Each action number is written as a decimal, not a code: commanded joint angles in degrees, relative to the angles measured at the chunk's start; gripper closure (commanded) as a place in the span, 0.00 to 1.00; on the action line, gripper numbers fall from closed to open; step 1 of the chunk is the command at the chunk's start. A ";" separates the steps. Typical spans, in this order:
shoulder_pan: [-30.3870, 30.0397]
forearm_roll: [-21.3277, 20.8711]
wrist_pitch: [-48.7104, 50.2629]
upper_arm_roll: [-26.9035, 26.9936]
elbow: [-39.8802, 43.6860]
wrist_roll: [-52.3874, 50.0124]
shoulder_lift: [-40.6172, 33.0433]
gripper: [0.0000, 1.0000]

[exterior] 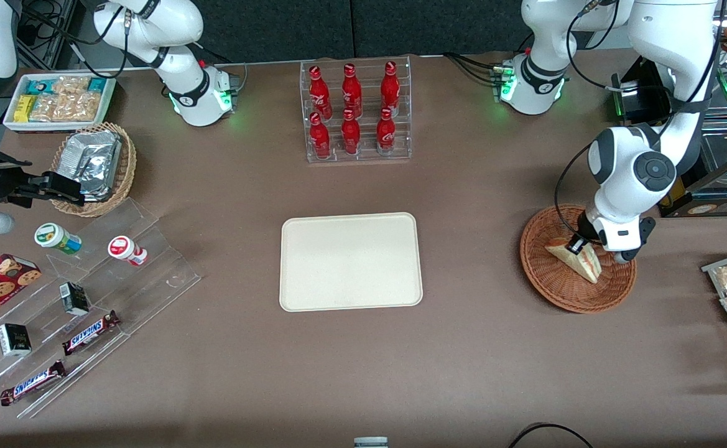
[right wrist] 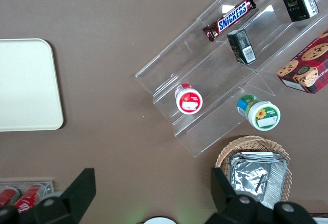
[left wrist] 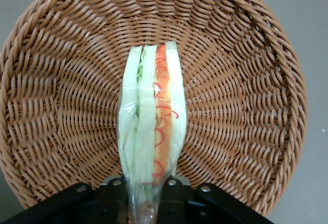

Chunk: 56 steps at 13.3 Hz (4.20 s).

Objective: Place sandwich from basket to tray

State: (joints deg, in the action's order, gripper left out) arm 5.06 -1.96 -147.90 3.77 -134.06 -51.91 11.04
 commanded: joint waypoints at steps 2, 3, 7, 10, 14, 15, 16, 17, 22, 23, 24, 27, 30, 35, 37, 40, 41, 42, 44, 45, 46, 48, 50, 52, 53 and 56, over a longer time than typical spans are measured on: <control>0.48 -2.86 8.20 -0.17 2.74 -0.74 -4.52 0.82; 0.65 -4.27 13.64 -0.34 4.67 -0.65 -6.28 0.82; 2.41 -4.46 36.50 -5.25 18.80 -0.48 -9.02 0.82; 2.67 -3.06 46.27 -10.52 29.00 3.54 -8.50 0.83; 2.76 0.11 49.38 -20.61 35.70 5.16 -6.39 0.82; 2.76 0.11 49.72 -22.99 37.89 4.98 -4.99 0.82; 2.76 0.11 49.64 -25.63 39.65 4.97 -3.41 0.82; 2.76 0.11 49.20 -27.83 40.62 4.97 -1.74 0.82; 9.16 -1.03 41.13 -31.55 46.60 2.00 9.77 0.81; 11.44 -3.12 39.20 -31.54 47.65 -0.97 12.14 0.81; 13.64 -6.97 37.53 -31.46 48.27 -4.83 14.51 0.81; 17.61 -15.43 33.22 -31.54 48.81 -12.33 20.59 0.81; 20.85 -18.24 28.82 -31.28 48.72 -15.40 24.19 0.81; 21.66 -24.57 26.71 -31.28 48.11 -16.91 28.50 0.81; 21.66 -25.81 24.51 -31.28 48.10 -16.82 30.52 0.81; 22.70 -27.22 22.39 -31.28 48.19 -17.00 32.37 0.81; 23.41 -27.13 22.30 -31.11 48.28 -17.00 32.99 0.81; 23.50 -27.83 22.04 -30.93 48.37 -17.00 33.51 0.80; 23.33 -28.63 20.03 -30.75 48.19 -17.00 33.78 0.79; 23.24 -28.63 19.84 -30.75 48.11 -16.91 33.78 0.55; 23.15 -28.45 19.93 -30.75 48.19 -17.00 33.78 0.05; 22.10 -27.66 20.28 -30.75 48.54 -17.00 33.17 0.00; 21.92 -27.57 21.94 -30.93 48.63 -17.09 31.42 0.00; 21.83 -26.61 24.92 -30.93 48.98 -19.53 27.65 0.00; 21.83 -25.04 27.29 -30.93 49.85 -20.42 25.28 0.00; 19.39 -20.29 36.86 -30.84 51.62 -20.60 18.34 0.00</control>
State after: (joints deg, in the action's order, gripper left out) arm 26.54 -24.59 -115.82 -27.25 -81.72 -71.40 34.69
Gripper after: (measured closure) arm 0.000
